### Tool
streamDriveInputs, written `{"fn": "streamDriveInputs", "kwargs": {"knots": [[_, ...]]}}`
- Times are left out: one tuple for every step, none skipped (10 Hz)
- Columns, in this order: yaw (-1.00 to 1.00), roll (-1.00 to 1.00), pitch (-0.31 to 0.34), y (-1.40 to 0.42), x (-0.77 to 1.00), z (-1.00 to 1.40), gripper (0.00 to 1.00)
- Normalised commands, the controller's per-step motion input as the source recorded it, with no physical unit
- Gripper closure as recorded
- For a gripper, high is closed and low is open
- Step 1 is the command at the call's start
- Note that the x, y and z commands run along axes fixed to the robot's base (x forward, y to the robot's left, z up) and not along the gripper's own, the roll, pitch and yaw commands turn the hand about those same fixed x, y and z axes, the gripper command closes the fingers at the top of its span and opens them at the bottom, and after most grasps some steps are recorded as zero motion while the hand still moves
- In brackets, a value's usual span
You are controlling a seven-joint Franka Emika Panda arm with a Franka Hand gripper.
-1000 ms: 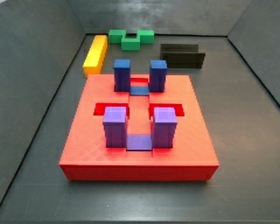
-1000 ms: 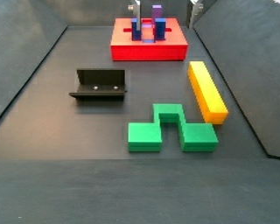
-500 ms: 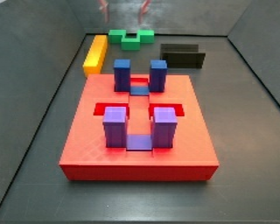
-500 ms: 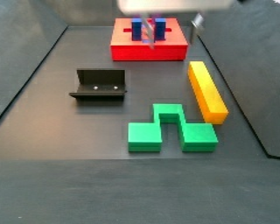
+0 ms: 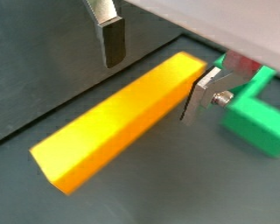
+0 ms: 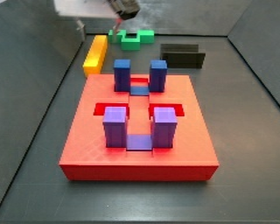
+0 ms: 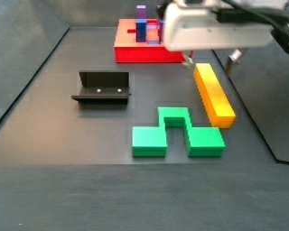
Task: Pick up the yellow object. Move up. Move to above the board. Insert the yellow object.
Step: Pick up the yellow object.
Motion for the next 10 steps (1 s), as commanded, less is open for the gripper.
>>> {"fn": "streamDriveInputs", "kwargs": {"knots": [[0.00,0.05,0.000,-0.12,-0.25,-0.10,0.00],[0.00,0.08,0.000,0.02,0.00,0.00,0.00],[0.00,0.07,0.000,0.13,0.00,0.00,0.00],[0.00,0.06,0.000,0.09,0.00,-0.08,0.00],[-0.01,0.08,0.000,0.09,-0.02,-0.15,0.00],[-0.08,0.11,0.000,0.07,-0.11,-0.22,0.00],[-0.09,0.13,0.000,0.03,-0.09,-0.22,0.00],[-0.13,0.17,0.030,0.06,0.00,-0.18,0.00],[-0.10,0.13,0.009,0.00,0.00,-0.23,0.00],[-0.07,0.07,0.000,0.00,0.00,-0.19,0.00]]}}
